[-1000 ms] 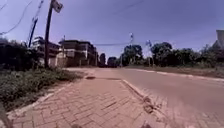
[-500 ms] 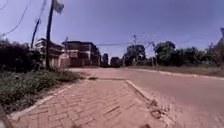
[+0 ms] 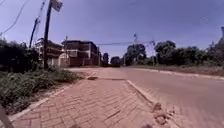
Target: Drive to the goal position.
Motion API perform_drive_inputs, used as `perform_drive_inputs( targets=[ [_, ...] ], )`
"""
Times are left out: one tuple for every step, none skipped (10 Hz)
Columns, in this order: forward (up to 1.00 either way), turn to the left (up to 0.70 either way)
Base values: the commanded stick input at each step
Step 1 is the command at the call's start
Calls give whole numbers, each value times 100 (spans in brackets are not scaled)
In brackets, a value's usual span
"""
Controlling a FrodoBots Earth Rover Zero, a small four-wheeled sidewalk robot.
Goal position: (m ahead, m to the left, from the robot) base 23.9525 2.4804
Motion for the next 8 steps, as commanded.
perform_drive_inputs(
  targets=[
    [30, 0],
    [30, 0],
    [30, 0],
    [30, 0],
    [30, 0],
    [30, 0],
    [30, 0],
    [30, 0]
  ],
)
